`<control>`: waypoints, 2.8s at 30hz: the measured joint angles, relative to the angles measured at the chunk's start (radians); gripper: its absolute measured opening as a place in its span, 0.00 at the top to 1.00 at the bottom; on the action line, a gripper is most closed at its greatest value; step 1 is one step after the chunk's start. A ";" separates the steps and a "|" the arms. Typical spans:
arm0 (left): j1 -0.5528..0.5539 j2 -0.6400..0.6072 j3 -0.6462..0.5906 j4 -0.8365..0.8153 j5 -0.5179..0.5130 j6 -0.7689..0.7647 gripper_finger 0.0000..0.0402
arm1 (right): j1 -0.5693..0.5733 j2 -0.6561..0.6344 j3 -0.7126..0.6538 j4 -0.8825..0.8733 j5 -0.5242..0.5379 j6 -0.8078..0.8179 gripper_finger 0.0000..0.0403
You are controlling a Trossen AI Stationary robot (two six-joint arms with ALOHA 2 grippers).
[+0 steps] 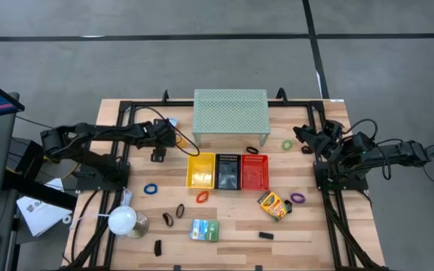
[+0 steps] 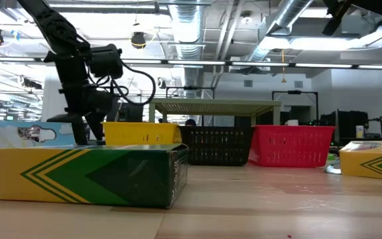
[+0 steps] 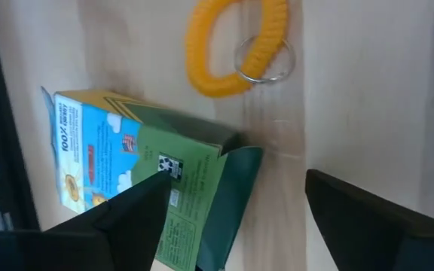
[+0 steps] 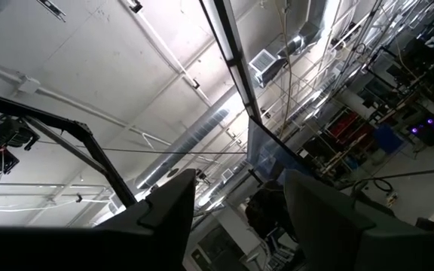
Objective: Pick & Place Office Desk Supplies
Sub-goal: Put the crayons box into the red bin
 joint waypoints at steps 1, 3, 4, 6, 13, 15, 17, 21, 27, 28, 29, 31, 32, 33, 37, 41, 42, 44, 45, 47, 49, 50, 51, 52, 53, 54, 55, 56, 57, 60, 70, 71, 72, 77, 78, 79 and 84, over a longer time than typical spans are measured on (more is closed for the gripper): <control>0.000 0.002 0.000 0.009 -0.005 0.000 0.27 | 0.000 0.000 0.000 0.000 0.000 0.002 0.50; 0.000 0.002 0.000 0.026 -0.007 0.000 0.30 | 0.000 0.000 0.000 0.000 0.000 0.011 0.50; 0.000 0.002 0.000 0.033 -0.011 0.000 0.31 | 0.000 0.000 0.000 0.000 0.000 0.016 0.50; 0.000 -0.002 0.000 0.034 -0.023 0.000 0.34 | 0.000 0.000 0.000 0.000 0.000 0.019 0.50; 0.000 -0.003 0.000 0.034 -0.028 0.000 0.49 | 0.000 0.000 0.000 0.000 0.000 0.019 0.50; 0.000 -0.003 0.000 0.034 -0.028 0.000 0.54 | 0.000 0.000 0.000 0.000 0.001 0.019 0.50; 0.000 -0.003 0.000 0.034 -0.028 0.000 0.59 | 0.000 0.000 0.000 0.000 0.004 0.019 0.50; 0.000 -0.003 0.000 0.038 -0.028 0.000 0.68 | 0.000 0.000 0.000 0.000 0.004 0.019 0.50; 0.000 -0.003 0.001 0.065 -0.029 -0.005 0.81 | 0.000 0.000 0.000 -0.018 0.005 0.031 0.50; 0.000 -0.003 0.001 0.072 -0.031 -0.006 0.82 | 0.000 0.000 0.000 -0.027 0.009 0.038 0.50; 0.000 -0.003 0.001 0.081 -0.037 -0.007 0.84 | 0.000 0.000 0.000 -0.035 0.011 0.044 0.50; 0.000 -0.003 0.001 0.091 -0.044 -0.008 0.88 | 0.000 0.000 0.000 -0.047 0.011 0.054 0.50; 0.000 -0.003 0.001 0.094 -0.046 -0.008 0.89 | 0.000 0.000 0.000 -0.050 0.011 0.056 0.50; 0.000 -0.003 0.001 0.095 -0.045 -0.008 0.91 | 0.000 0.000 0.000 -0.052 0.011 0.060 0.50; 0.000 -0.003 0.001 0.095 -0.046 -0.035 0.98 | 0.000 0.000 0.000 -0.052 0.011 0.061 0.50; 0.000 -0.009 0.001 0.095 -0.046 -0.077 0.99 | 0.000 0.000 0.000 -0.052 0.011 0.062 0.50; 0.000 -0.009 0.002 0.097 -0.048 -0.083 0.99 | 0.000 0.000 0.000 -0.052 0.011 0.063 0.50; 0.000 -0.019 0.005 0.086 -0.067 -0.093 0.99 | 0.000 0.000 0.000 -0.052 0.010 0.063 0.50; 0.000 -0.029 0.010 0.077 -0.079 -0.101 1.00 | 0.000 0.000 0.000 -0.052 0.011 0.063 0.50; -0.002 -0.054 0.028 0.072 -0.087 -0.137 1.00 | 0.000 0.000 0.000 -0.051 0.010 0.064 0.50; -0.002 -0.089 0.046 0.050 -0.090 -0.217 0.99 | 0.001 0.000 0.000 -0.051 0.010 0.064 0.50; -0.001 -0.110 0.057 0.035 -0.090 -0.275 0.99 | 0.000 0.000 0.000 -0.051 0.010 0.064 0.50; 0.000 -0.129 0.071 0.017 -0.090 -0.347 0.99 | 0.000 0.000 0.000 -0.051 0.010 0.064 0.50; 0.000 -0.145 0.088 0.000 -0.090 -0.438 0.98 | 0.001 0.000 0.000 -0.051 0.010 0.064 0.50; 0.005 -0.164 0.103 -0.024 -0.085 -0.540 0.98 | 0.000 0.000 0.000 -0.051 0.010 0.064 0.50; 0.013 -0.184 0.118 -0.054 -0.072 -0.644 0.97 | 0.000 0.000 0.000 -0.051 0.009 0.064 0.50; 0.025 -0.198 0.132 -0.075 -0.048 -0.753 0.97 | 0.001 0.000 0.000 -0.051 0.009 0.064 0.50; 0.041 -0.211 0.142 -0.090 -0.013 -0.856 0.96 | 0.000 0.000 0.000 -0.051 0.009 0.063 0.50; 0.056 -0.225 0.147 -0.106 0.028 -0.942 0.94 | 0.000 0.000 0.000 -0.051 0.009 0.063 0.50; 0.100 -0.255 0.150 -0.111 0.164 -1.132 0.85 | 0.000 0.000 0.000 -0.052 0.010 0.063 0.50; 0.108 -0.233 0.186 -0.156 0.152 -1.241 0.38 | 0.000 0.000 0.000 -0.052 0.011 0.063 0.50; 0.108 -0.226 0.203 -0.163 0.147 -1.241 0.35 | 0.000 0.000 0.000 -0.052 0.011 0.063 0.50; 0.108 -0.216 0.219 -0.176 0.147 -1.239 0.31 | 0.000 0.000 0.000 -0.051 0.011 0.063 0.50; 0.108 -0.150 0.292 -0.241 0.151 -1.238 0.19 | 0.000 0.000 0.000 -0.052 0.010 0.068 0.50; 0.108 -0.140 0.304 -0.247 0.163 -1.239 0.17 | 0.000 0.000 0.000 -0.052 0.009 0.068 0.50; 0.108 -0.132 0.316 -0.263 0.166 -1.251 0.15 | 0.000 0.000 0.000 -0.052 0.007 0.069 0.50; 0.094 -0.127 0.361 -0.275 0.171 -1.317 0.06 | 0.000 0.000 0.000 -0.052 -0.001 0.071 0.50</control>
